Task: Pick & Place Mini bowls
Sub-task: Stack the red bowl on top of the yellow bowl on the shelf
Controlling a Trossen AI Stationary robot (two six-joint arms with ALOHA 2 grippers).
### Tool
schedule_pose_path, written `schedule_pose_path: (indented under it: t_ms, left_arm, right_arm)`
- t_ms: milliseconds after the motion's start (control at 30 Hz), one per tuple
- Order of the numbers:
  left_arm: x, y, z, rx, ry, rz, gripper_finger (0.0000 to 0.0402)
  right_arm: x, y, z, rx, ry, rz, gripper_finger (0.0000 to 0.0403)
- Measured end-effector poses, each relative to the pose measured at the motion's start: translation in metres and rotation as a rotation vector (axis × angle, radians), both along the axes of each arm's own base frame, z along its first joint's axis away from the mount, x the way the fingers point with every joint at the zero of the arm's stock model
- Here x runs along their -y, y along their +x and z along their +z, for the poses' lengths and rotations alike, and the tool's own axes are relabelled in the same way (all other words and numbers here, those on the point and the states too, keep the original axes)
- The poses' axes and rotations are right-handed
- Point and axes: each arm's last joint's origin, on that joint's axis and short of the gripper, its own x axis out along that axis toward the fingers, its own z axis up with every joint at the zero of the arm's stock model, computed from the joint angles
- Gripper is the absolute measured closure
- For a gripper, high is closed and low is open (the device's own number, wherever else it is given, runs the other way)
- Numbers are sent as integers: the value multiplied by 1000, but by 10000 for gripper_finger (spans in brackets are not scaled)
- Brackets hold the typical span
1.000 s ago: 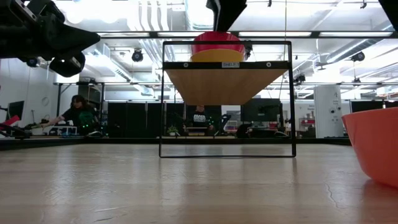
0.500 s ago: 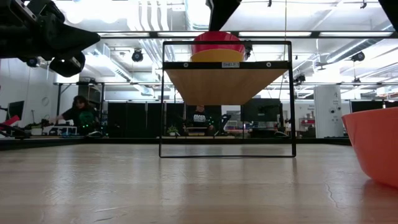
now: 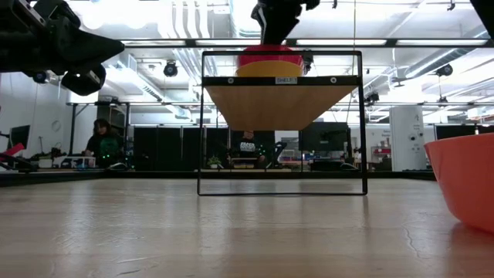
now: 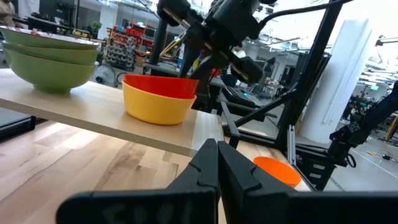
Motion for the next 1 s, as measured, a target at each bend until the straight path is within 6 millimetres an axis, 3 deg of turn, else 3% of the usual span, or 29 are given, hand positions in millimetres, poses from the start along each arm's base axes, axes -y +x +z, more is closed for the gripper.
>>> schedule_pose_path:
  t_ms: [1000]
  left_arm:
    - [0,0,0,0,0,0,399]
  right_arm:
    - [6,-1,-12,-97,-59,129,371]
